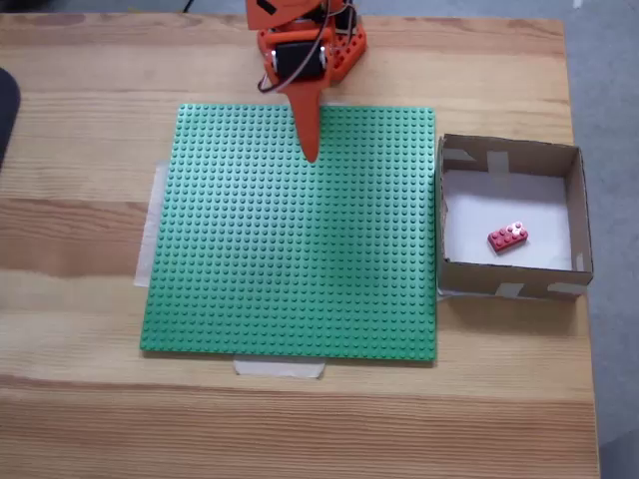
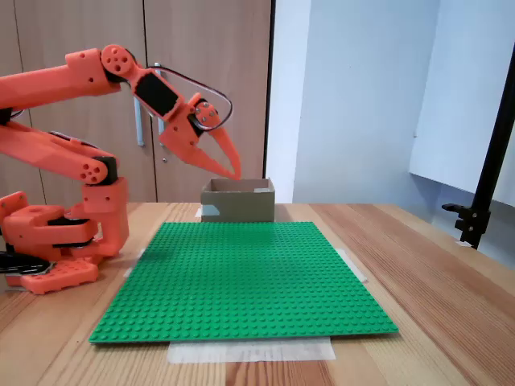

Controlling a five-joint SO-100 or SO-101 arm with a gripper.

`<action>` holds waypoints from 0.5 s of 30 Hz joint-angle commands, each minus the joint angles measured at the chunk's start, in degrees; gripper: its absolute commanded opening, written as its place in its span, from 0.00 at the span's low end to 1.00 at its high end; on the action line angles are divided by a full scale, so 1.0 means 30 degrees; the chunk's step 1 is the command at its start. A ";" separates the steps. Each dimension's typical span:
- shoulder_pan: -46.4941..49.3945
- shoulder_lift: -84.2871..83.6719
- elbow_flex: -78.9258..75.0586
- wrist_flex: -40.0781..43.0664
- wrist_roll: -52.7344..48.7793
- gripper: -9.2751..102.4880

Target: Pick the red lego block and put it in the box.

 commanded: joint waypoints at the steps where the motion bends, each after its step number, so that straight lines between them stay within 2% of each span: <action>1: 0.0322 0.0820 0.1143 -0.0791 -0.0234 0.08; 8: 0.1201 0.2461 0.4541 -0.2432 -0.0674 0.08; 15: 0.1553 0.5156 0.7412 -0.2959 -0.0088 0.08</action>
